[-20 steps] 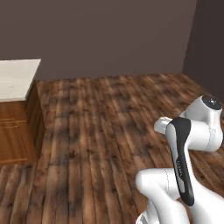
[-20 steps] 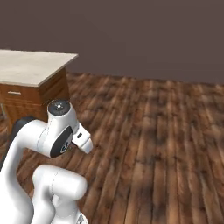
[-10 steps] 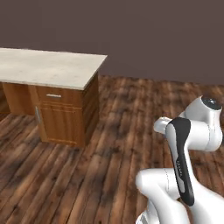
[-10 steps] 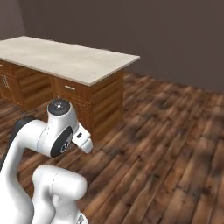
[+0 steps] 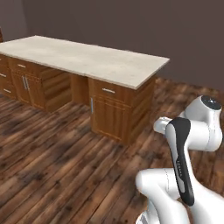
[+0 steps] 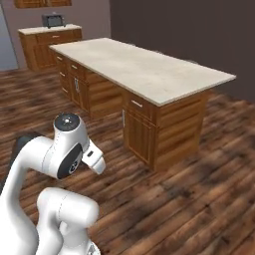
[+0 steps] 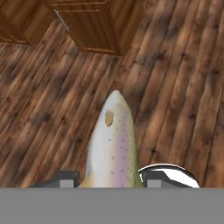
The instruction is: Transport the fish from the fridge to the microwave and turn on the microwave.
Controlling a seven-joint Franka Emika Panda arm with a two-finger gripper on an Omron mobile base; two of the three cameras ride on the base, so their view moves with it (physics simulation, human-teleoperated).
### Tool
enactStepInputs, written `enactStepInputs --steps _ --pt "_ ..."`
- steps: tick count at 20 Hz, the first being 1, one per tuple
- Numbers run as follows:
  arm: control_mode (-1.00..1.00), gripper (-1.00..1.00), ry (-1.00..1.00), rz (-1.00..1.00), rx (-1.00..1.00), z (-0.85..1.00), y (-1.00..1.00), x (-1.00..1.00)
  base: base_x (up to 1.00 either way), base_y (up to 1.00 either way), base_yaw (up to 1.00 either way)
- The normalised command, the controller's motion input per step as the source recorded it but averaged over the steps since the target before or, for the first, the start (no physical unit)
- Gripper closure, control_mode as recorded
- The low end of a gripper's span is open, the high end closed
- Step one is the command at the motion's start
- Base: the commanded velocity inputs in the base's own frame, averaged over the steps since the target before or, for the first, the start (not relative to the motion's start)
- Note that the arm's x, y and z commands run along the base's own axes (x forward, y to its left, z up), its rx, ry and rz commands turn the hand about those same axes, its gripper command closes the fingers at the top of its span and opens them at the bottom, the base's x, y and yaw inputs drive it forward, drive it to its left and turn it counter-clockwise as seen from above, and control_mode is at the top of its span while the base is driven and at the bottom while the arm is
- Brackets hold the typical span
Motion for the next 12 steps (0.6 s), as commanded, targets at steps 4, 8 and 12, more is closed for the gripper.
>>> enactStepInputs --steps 4,8,12 --pt "1.00 1.00 0.00 0.00 0.00 0.00 0.00 0.00 0.65 0.05 0.56" --pt "1.00 1.00 0.00 0.00 0.00 0.00 0.00 0.00 0.81 0.11 0.49" --pt "1.00 1.00 0.00 0.00 0.00 0.00 0.00 0.00 0.95 0.12 0.41"
